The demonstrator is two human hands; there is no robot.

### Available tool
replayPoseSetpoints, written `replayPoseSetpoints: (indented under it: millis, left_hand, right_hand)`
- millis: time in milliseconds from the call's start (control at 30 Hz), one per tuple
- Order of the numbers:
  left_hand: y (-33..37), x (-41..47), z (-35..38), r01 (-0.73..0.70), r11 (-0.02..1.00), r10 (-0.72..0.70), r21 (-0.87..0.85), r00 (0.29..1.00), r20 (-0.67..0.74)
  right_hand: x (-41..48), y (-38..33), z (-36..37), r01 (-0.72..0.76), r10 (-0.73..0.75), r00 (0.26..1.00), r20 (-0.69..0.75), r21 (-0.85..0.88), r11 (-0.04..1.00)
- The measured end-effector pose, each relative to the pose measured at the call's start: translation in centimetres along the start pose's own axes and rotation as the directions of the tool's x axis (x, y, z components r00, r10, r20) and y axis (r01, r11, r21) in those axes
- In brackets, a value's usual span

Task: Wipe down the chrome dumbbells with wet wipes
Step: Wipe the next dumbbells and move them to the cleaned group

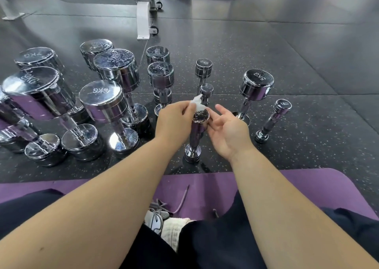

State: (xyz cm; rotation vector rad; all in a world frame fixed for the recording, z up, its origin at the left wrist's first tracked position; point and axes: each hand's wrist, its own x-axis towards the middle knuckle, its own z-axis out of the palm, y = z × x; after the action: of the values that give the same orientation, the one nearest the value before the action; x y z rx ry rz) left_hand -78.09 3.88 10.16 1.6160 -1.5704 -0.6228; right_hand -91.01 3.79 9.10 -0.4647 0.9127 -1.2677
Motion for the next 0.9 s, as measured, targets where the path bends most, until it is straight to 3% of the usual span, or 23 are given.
replayPoseSetpoints:
  millis: [100,200,267,367,500,567,633,700,800,900]
  left_hand:
    - [0.1,-1.4,0.2,-0.043,0.999,0.043,-0.005,0.999,-0.002]
    - [0.3,-1.7,0.3,-0.147,0.984,0.143,0.100,0.988,0.051]
    - [0.5,-1.1,0.5,-0.210,0.963,0.197,0.171,0.976,0.094]
    - [1.3,-0.6,1.7,-0.230,0.964,0.203,0.130,0.960,0.193]
    - [1.5,0.9,2.8,-0.044,0.999,0.045,-0.012,0.971,0.236]
    - [0.7,1.6,2.0,0.107,0.981,-0.064,-0.163,0.966,0.249]
    - [-0.3,1.1,1.1,0.138,0.960,-0.074,-0.245,0.964,0.254]
    - [-0.9,-0.1,1.0,-0.005,0.984,0.051,-0.177,0.966,0.254]
    - [-1.3,-1.7,2.3,-0.306,0.946,0.259,0.109,0.913,0.315]
    - [-0.9,-0.4,2.5,-0.307,0.928,0.238,0.209,0.924,0.300]
  right_hand:
    - [0.5,1.0,-0.3,-0.010,0.030,0.996,0.088,-0.226,0.974]
    - [0.7,2.1,-0.5,0.032,0.002,0.997,0.077,-0.433,0.901]
    - [0.5,2.6,-0.6,0.054,0.008,0.993,0.121,-0.503,0.863]
    - [0.6,3.0,-1.1,0.087,-0.001,0.989,0.145,-0.594,0.800]
    - [0.4,2.8,-1.1,0.105,-0.027,0.993,0.116,-0.740,0.665]
    - [0.6,3.3,-0.9,0.099,-0.030,0.994,0.108,-0.725,0.681]
    - [0.6,3.6,-0.5,0.106,-0.038,0.993,0.110,-0.722,0.684]
    - [0.8,3.3,-0.5,0.135,-0.046,0.989,0.142,-0.720,0.681]
    - [0.7,2.6,-1.1,0.171,-0.059,0.983,0.174,-0.752,0.637]
    - [1.0,2.7,-1.4,0.178,-0.068,0.983,0.170,-0.795,0.580]
